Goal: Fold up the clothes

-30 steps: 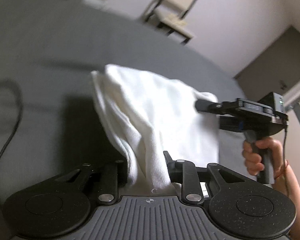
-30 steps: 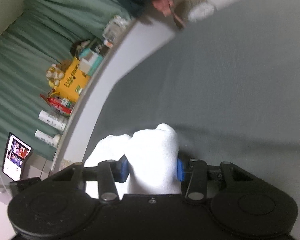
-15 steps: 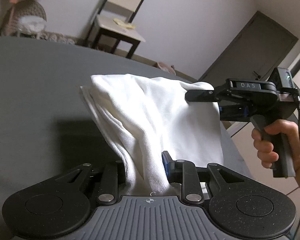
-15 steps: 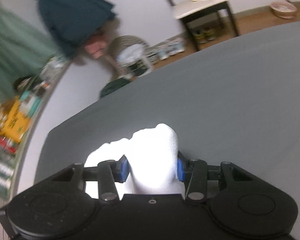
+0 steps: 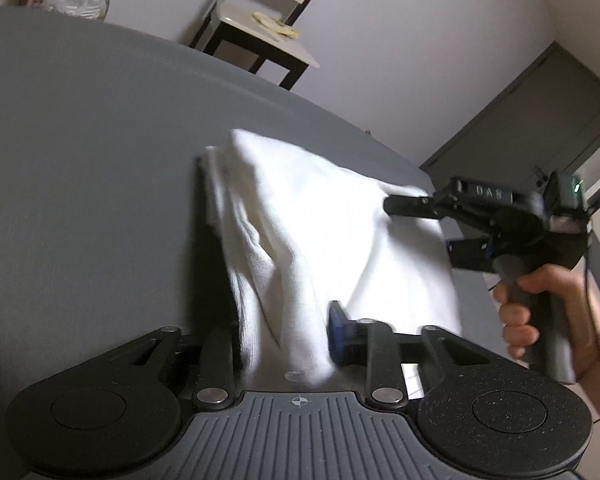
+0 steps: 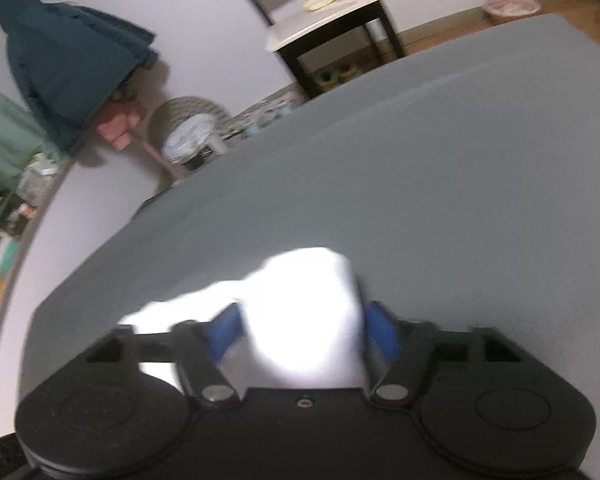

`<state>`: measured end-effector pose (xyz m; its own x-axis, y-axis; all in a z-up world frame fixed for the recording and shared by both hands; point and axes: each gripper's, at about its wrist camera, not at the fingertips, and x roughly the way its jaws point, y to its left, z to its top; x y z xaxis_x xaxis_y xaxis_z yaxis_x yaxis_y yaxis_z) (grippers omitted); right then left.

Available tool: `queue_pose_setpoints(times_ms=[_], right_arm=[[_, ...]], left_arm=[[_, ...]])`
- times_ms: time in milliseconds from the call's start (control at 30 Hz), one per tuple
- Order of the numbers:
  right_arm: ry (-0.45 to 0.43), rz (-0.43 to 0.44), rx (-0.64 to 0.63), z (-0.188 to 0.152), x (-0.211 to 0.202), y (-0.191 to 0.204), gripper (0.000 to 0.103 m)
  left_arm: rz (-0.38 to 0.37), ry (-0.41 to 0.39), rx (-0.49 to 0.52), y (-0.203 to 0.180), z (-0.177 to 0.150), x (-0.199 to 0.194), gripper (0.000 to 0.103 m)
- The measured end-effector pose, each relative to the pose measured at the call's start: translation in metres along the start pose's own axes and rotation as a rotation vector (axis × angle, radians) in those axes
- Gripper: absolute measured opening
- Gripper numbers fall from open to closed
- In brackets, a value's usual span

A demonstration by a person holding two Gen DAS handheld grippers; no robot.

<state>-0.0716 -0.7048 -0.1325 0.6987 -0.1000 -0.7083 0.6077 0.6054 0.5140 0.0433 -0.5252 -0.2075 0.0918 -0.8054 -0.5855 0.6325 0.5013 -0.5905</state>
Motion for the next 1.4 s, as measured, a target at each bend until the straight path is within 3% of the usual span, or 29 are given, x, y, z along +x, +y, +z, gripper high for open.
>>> queue_pose_setpoints(times_ms=[67, 133, 233, 267, 333, 400, 500, 600, 800, 933, 1067, 1233, 1400], right_arm=[[-0.027, -0.011, 0.002, -0.007, -0.01, -0.004, 0.074], [-0.056, -0.065, -0.02, -0.016, -0.026, 0.001, 0.074], [-0.12, -0.174, -0.097, -0.036, -0.054, 0.023, 0.076], [-0.144, -0.191, -0.124, -0.044, -0.065, 0.032, 0.077], [-0.195, -0.185, -0.157, -0.067, -0.087, 0.046, 0.083], [-0.25, -0.195, -0.144, -0.096, -0.109, 0.061, 0.103], [-0.326, -0.219, -0.135, -0.142, -0.137, 0.082, 0.103], [-0.374, -0.258, -0.108, -0.186, -0.156, 0.094, 0.103], [-0.417, -0.367, -0.047, -0.253, -0.182, 0.121, 0.103], [-0.336, -0.489, -0.04, -0.27, -0.189, 0.145, 0.103], [-0.196, -0.546, -0.183, -0.279, -0.183, 0.17, 0.103], [-0.229, -0.558, -0.179, -0.304, -0.194, 0.181, 0.103], [-0.279, -0.57, -0.175, -0.316, -0.203, 0.184, 0.103]], left_arm=[[-0.012, 0.002, 0.003, 0.002, 0.001, -0.001, 0.041], [0.005, 0.007, 0.027, 0.001, 0.005, -0.002, 0.054], [0.086, 0.011, 0.116, -0.007, 0.004, -0.021, 0.072], [0.127, 0.017, 0.142, -0.011, 0.005, -0.028, 0.085], [0.204, 0.007, 0.187, -0.018, 0.005, -0.048, 0.086], [0.187, 0.0, 0.245, -0.026, 0.004, -0.073, 0.086], [0.174, 0.006, 0.327, -0.04, -0.005, -0.116, 0.09], [0.216, 0.016, 0.395, -0.051, -0.018, -0.152, 0.095], [0.247, -0.063, 0.46, -0.059, -0.041, -0.236, 0.095], [0.364, -0.067, 0.457, -0.069, -0.048, -0.282, 0.095], [0.435, -0.055, 0.495, -0.077, -0.044, -0.309, 0.095], [0.408, 0.051, 0.534, -0.076, -0.05, -0.334, 0.095], [0.478, -0.03, 0.528, -0.073, -0.059, -0.347, 0.095]])
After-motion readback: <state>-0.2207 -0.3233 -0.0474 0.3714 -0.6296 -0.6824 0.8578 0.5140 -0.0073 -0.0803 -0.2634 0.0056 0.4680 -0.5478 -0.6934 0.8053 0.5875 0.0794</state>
